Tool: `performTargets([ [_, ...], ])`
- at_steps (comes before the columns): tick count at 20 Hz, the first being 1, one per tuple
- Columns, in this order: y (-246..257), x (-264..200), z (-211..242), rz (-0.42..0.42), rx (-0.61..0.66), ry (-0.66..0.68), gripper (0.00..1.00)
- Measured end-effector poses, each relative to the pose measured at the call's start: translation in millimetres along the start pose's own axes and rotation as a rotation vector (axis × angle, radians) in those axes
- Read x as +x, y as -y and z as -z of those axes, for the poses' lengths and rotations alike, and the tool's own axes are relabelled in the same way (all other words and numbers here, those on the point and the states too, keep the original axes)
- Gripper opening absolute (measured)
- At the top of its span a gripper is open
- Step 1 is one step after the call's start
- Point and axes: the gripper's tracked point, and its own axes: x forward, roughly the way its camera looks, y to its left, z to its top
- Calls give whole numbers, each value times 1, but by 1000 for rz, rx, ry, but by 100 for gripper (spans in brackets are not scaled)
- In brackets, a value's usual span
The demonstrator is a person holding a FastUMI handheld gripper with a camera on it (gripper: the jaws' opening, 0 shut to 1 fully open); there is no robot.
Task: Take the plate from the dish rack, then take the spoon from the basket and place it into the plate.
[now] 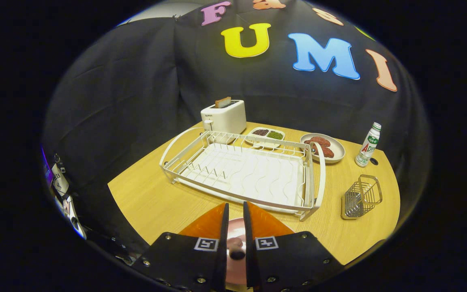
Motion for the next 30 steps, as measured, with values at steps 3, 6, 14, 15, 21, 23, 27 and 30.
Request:
performTargets([
  [3, 15, -12, -20, 22, -3, 53, 19],
  [6, 36, -30, -44, 56, 14, 131, 19],
  [14, 122, -103, -99, 228, 87, 321, 19],
  [15, 134, -115, -107, 257, 87, 351, 19],
  [21, 174, -172, -140, 350, 73, 475, 75],
  [23, 190, -183, -144, 397, 79, 507, 96],
  [27, 204, -198, -135, 427, 84, 513, 96],
  [30, 220, -205, -124, 453, 63, 510, 96],
])
